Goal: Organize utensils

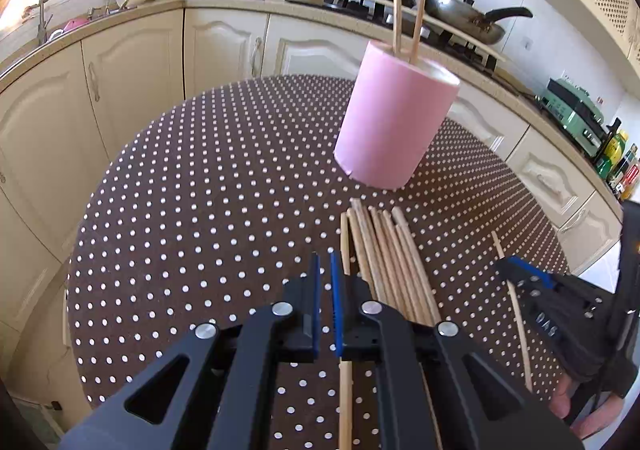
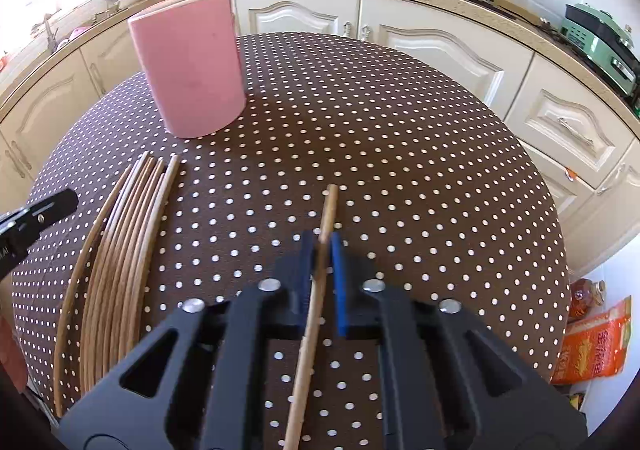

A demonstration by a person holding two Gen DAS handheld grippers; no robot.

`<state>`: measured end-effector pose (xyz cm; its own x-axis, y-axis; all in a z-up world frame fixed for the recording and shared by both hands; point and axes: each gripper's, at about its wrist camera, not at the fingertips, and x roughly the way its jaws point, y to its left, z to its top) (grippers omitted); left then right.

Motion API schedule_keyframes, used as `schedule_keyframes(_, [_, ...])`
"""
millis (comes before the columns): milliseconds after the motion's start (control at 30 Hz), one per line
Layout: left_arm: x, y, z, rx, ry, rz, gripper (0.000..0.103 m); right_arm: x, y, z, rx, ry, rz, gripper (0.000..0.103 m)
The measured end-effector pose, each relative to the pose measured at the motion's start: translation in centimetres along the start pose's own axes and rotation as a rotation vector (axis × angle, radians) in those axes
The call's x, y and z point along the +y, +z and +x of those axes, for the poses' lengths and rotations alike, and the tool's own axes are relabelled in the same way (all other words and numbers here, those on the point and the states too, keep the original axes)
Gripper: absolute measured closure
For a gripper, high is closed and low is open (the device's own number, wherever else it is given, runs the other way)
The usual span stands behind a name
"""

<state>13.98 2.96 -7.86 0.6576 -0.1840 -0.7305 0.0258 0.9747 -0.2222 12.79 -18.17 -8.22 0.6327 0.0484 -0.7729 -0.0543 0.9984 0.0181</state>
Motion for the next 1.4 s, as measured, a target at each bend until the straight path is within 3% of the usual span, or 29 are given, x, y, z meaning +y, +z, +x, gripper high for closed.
schedule_keyframes(200, [0.0, 0.0, 0.8, 0.031, -0.049, -0.004, 0.093, -0.7, 0.0, -0.2, -0.018, 0.025, 0.05, 0.096])
schedule_keyframes(267, [-0.2, 0.0, 1.0, 0.033, -0.055, 0.007, 0.075, -0.7, 0.0, -0.4, -0.025, 0.026, 0.055, 0.096])
schedule_keyframes(400, [-0.9, 0.0, 1.7, 0.047, -0.049, 0.033, 0.075, -0.8, 0.0, -0.2, -0.016, 0.032, 0.062, 0.096])
schedule_keyframes(567, [-2.2, 0.1, 2.6, 0.047, 0.021, 0.099, 0.075, -0.9, 0.0, -0.1, -0.014, 0.045, 0.071, 0.096])
schedule_keyframes(700, [-2.7, 0.5, 3.2, 0.043, 0.062, 0.107, 0.076, -1.3, 0.1, 0.1, -0.01, 0.057, 0.078, 0.096])
schedule_keyframes(767, [-3.0, 0.7, 3.5, 0.041, 0.107, 0.118, 0.09, -1.4, 0.1, 0.1, -0.009, 0.061, 0.078, 0.096])
schedule_keyframes(833, [-3.0, 1.1, 3.9, 0.045, 0.129, 0.11, 0.097, -1.5, 0.1, 0.1, -0.01, 0.064, 0.08, 0.096])
schedule_keyframes(1200, [-2.2, 1.7, 3.9, 0.069, 0.077, 0.061, 0.098, -2.0, 0.4, -0.9, -0.061, 0.088, 0.087, 0.096])
schedule_keyframes(1400, [-1.8, 2.4, 1.7, 0.007, 0.057, 0.052, 0.098, -2.1, 1.5, -2.6, -0.109, 0.103, 0.075, 0.097])
